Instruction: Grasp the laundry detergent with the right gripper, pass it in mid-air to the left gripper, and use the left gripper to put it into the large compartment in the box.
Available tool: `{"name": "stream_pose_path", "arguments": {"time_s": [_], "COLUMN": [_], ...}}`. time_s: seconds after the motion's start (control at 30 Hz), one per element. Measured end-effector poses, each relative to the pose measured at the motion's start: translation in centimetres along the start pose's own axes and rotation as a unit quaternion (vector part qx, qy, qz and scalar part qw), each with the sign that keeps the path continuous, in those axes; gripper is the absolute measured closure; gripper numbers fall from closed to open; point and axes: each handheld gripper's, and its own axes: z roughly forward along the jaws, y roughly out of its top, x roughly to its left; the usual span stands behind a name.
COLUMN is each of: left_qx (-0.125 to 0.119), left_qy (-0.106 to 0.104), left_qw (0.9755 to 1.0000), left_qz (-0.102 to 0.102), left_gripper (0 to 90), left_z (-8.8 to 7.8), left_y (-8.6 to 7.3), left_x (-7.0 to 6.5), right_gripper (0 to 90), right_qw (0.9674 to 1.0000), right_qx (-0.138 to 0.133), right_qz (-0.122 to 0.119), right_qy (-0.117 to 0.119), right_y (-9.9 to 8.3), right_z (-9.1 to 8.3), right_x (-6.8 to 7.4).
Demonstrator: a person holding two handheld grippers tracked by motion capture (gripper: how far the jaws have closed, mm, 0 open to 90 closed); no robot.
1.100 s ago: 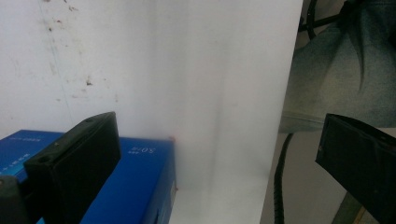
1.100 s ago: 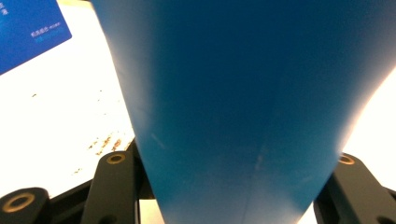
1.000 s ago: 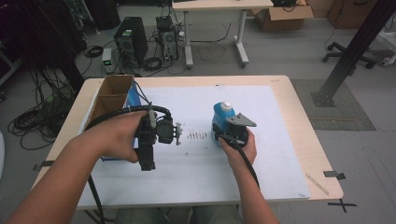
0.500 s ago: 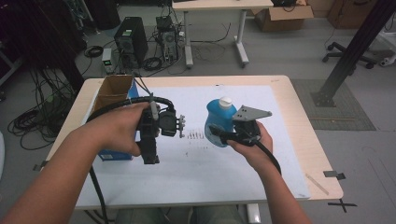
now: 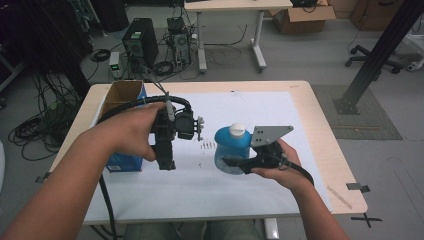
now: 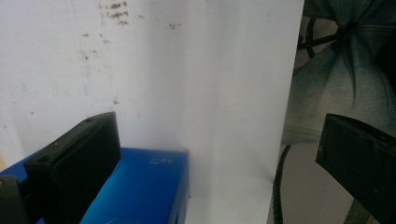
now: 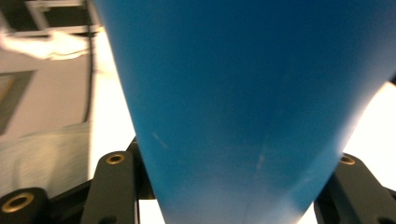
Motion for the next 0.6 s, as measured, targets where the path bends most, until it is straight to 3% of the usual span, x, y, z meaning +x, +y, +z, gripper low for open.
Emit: {"name": "stream_pose_path", "arguments": {"time_s": [0.03, 0.07, 0.1, 0.37, 0.6], "left_qx": [0.000, 0.000, -0.001, 0.000, -0.004], "left_qy": [0.000, 0.000, -0.002, -0.006, -0.009], "left_qw": [1.0000, 1.0000, 1.0000, 0.9999, 0.9997], "left_qz": [0.002, 0.002, 0.005, 0.015, 0.020], "left_gripper": [0.2, 0.2, 0.2, 0.2, 0.2], "left_z": [-0.1, -0.1, -0.1, -0.2, -0.3], "left_y": [0.4, 0.4, 0.7, 1.8, 2.3], "left_x": [0.1, 0.1, 0.1, -0.1, -0.2], "right_gripper": [45.1, 45.1, 45.1, 45.1, 45.0], "right_qw": [0.9996, 0.9996, 0.9988, 0.9966, 0.9961], "right_qx": [0.004, 0.004, 0.010, 0.010, 0.011], "right_qz": [-0.008, -0.008, -0.018, -0.026, -0.025], "right_qy": [0.025, 0.025, 0.045, 0.078, 0.084], "right_y": [0.0, 0.0, 0.0, -0.3, -0.4], "right_z": [0.5, 0.5, 1.2, 3.3, 4.7], "right_x": [0.4, 0.4, 0.8, 1.2, 1.2]}}
